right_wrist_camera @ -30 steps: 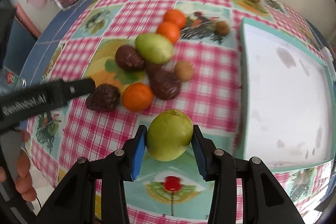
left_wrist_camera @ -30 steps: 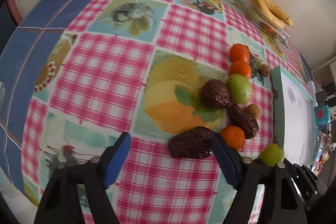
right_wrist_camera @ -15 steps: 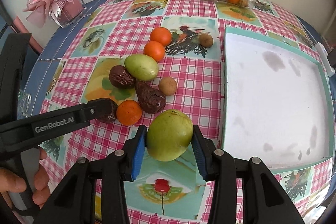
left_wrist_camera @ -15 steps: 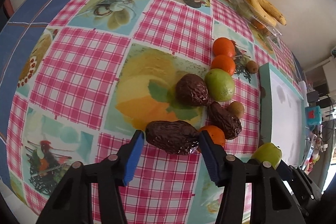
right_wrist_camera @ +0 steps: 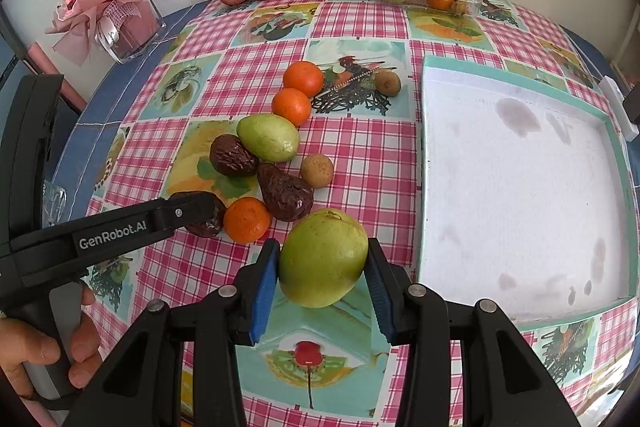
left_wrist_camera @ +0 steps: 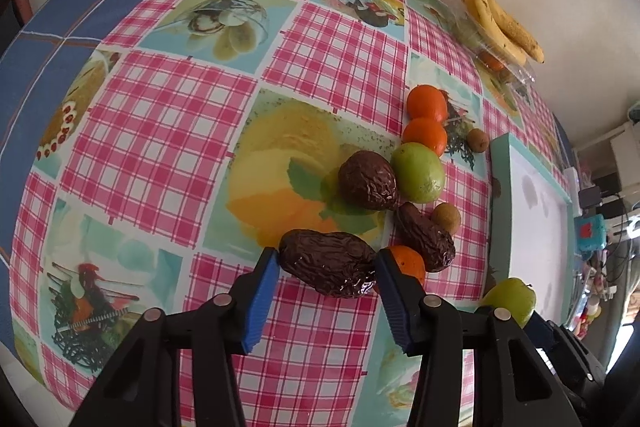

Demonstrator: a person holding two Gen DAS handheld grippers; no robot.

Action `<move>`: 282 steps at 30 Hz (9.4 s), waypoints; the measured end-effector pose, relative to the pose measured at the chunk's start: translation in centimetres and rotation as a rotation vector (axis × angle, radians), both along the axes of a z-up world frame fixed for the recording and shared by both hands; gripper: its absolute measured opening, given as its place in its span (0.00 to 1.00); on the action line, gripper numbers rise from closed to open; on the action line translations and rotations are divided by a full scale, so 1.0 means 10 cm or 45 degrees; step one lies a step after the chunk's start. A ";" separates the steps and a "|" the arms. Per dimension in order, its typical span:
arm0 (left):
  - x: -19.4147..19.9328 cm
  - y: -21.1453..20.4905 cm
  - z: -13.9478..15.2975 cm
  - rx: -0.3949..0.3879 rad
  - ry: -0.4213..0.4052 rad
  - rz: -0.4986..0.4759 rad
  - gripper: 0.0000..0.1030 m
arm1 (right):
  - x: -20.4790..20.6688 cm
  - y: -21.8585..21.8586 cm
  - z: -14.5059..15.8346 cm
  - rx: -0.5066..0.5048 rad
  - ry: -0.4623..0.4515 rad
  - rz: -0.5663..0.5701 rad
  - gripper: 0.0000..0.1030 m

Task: Organize fruits
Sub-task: 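Carry the guava with the right tool while the left tool carries the date over the tray, then open the right tool to drop the guava while the left tool releases the date in the tray, then grasp the small brown kiwi with the right tool while the left tool grasps another date, then carry the kiwi with the right tool while the left tool carries the date over the tray, then open the right tool to drop the kiwi while the left tool releases the date in the tray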

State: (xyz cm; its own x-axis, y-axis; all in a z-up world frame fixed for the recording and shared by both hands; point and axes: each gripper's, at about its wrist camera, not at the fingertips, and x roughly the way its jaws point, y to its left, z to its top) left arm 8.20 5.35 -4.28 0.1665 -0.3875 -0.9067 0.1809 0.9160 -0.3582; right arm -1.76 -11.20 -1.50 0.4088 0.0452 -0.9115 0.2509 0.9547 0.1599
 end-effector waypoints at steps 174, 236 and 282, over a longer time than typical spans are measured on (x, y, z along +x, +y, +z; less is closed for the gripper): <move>0.51 -0.26 -0.09 0.048 0.084 0.086 0.63 | 0.79 -0.28 -0.37 0.173 0.094 0.031 0.44; -0.16 -1.73 0.63 -0.064 -0.161 -0.326 0.34 | -0.45 -2.50 0.23 -0.007 -0.019 -0.725 0.25; -0.58 -2.50 0.24 0.174 -0.159 -0.581 0.75 | -0.62 -2.81 -0.34 0.064 0.177 -0.782 0.61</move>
State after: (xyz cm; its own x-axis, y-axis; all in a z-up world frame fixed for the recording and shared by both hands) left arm 2.35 -19.61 -1.87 0.1180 -0.3249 -0.9383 0.6087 0.7703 -0.1901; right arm -7.96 -39.29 -4.93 0.2516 -0.1158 -0.9609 0.7727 0.6218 0.1274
